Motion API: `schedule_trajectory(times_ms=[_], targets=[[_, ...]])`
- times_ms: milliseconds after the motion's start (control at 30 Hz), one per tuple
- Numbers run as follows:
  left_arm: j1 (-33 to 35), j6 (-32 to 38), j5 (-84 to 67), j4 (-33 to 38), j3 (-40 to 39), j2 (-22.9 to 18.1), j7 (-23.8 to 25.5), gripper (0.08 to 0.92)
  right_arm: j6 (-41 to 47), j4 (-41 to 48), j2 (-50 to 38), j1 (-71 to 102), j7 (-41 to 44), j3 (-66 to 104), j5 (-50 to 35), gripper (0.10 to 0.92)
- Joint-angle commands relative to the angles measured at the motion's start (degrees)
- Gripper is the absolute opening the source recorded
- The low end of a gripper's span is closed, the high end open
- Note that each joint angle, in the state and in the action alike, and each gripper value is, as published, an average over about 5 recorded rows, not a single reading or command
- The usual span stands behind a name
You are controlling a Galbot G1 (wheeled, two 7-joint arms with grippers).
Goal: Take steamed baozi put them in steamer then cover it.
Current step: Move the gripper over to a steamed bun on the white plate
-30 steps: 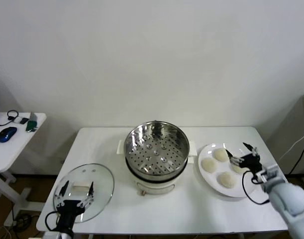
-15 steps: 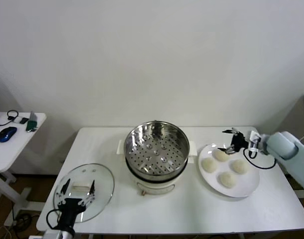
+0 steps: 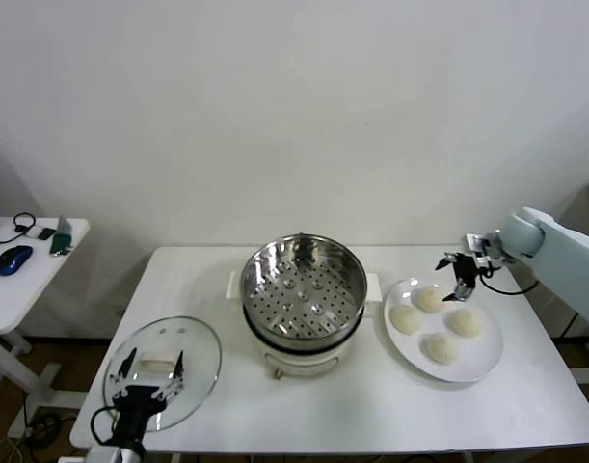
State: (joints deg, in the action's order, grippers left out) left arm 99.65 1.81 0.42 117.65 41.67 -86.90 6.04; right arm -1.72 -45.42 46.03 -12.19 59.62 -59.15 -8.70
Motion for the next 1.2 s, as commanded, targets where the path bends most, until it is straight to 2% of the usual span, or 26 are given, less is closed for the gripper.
schedule_trajectory(times_ms=[33, 533, 1033, 1200], targets=[[0.00, 0.43, 0.03, -1.25, 0.10, 0.11, 0.00, 0.823, -1.04, 12.31, 9.23, -1.70, 3.31, -3.85, 1.64, 0.823], [-0.13, 0.66, 0.18, -2.19, 0.07, 0.26, 0.04, 0.823, -1.50, 17.33, 13.03, 2.17, 3.05, -0.67, 4.07, 0.822], [0.22, 0.95, 0.28, -2.58, -0.02, 0.28, 0.01, 0.823, -2.02, 16.94, 12.96, 3.47, 3.08, 0.70, 6.37, 0.735], [0.15, 0.88, 0.40, -2.61, -0.05, 0.32, 0.01, 0.823, -2.49, 17.42, 13.15, 4.10, 3.08, 1.78, 7.00, 0.682]])
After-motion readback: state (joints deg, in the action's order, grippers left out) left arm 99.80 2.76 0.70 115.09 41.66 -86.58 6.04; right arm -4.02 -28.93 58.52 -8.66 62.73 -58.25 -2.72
